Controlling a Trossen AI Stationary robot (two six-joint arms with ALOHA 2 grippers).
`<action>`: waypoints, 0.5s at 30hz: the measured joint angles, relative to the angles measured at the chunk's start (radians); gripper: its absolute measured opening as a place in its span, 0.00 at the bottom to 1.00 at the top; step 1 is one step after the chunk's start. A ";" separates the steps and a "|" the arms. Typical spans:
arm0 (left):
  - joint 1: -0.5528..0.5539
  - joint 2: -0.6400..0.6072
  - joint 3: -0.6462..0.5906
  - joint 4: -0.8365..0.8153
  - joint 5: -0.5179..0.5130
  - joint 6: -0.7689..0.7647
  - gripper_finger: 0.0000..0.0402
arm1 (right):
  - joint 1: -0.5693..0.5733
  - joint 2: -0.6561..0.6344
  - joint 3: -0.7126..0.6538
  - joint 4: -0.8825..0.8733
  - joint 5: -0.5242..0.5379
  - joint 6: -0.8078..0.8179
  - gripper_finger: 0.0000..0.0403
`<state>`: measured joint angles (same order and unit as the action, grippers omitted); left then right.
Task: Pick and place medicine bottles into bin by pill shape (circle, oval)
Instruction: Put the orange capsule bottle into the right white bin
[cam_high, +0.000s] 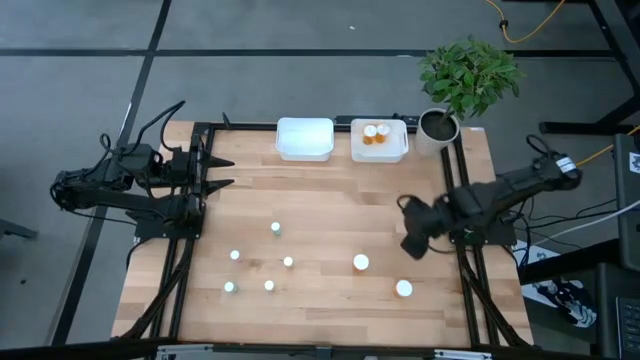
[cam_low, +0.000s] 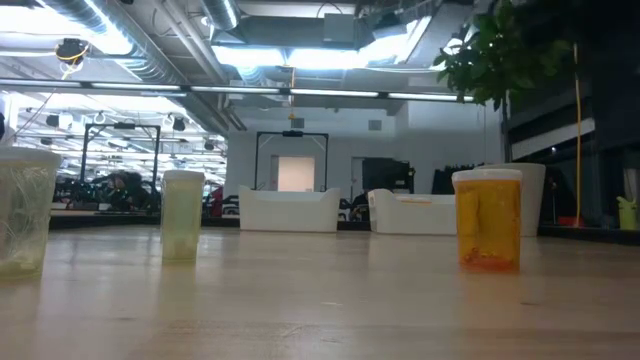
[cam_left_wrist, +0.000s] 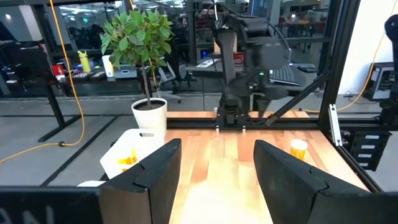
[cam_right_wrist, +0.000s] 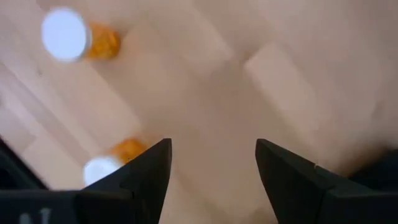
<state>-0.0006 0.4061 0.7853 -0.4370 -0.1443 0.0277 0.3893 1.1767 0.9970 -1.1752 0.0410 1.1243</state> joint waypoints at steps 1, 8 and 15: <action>0.000 0.000 0.000 0.000 0.000 0.000 0.48 | 0.044 -0.001 -0.005 0.001 0.007 0.067 0.58; 0.000 0.000 0.000 0.000 0.000 0.001 0.48 | 0.324 0.048 -0.001 0.147 0.039 0.511 0.58; 0.000 0.000 0.000 0.000 0.000 0.001 0.48 | 0.487 0.172 0.000 0.270 0.077 0.814 0.58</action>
<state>-0.0006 0.4057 0.7853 -0.4366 -0.1444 0.0288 0.8767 1.3486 0.9966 -0.9051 0.1175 1.9385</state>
